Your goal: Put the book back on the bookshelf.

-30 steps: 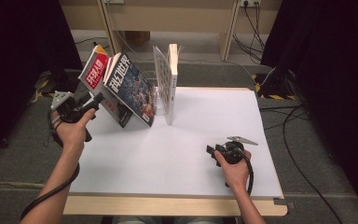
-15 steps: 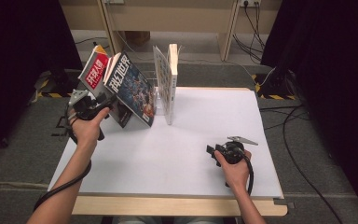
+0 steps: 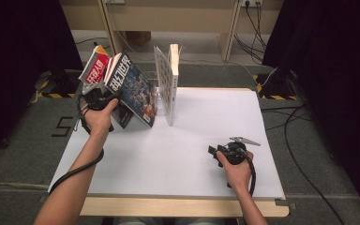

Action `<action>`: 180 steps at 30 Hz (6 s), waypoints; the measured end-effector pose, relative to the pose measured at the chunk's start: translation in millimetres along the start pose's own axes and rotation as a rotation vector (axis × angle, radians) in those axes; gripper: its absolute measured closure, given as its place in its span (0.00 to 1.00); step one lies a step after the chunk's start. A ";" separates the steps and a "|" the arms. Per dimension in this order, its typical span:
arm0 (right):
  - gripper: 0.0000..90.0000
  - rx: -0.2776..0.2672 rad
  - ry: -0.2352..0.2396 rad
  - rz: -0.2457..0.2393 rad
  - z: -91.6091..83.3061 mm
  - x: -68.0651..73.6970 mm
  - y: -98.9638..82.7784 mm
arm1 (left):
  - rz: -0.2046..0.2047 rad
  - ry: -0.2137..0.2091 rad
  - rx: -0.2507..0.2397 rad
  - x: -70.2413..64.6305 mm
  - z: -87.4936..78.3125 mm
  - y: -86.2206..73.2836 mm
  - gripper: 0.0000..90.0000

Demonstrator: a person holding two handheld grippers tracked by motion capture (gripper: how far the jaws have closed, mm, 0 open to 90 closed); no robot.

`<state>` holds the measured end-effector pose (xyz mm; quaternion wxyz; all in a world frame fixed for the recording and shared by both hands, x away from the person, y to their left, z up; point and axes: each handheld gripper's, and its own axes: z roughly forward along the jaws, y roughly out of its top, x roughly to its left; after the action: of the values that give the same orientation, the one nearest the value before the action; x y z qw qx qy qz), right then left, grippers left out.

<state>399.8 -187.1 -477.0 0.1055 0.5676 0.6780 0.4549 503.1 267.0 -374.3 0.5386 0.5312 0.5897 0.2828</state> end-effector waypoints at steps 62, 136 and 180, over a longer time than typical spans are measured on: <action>0.59 0.000 0.004 0.015 -0.2 -10.4 -1.0 | 0.135 0.065 -0.114 -50.3 48.7 41.1 0.85; 0.58 0.043 0.017 0.027 4.1 -7.3 -4.7 | 0.088 0.043 0.010 -33.9 52.6 31.2 0.84; 0.58 0.048 0.021 0.015 3.9 -5.0 -5.4 | 0.140 -0.023 -0.028 -37.7 43.6 20.0 0.45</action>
<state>400.4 -189.2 -485.1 0.0812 0.5704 0.6855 0.4452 545.0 226.9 -354.9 0.5316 0.5669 0.5409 0.3217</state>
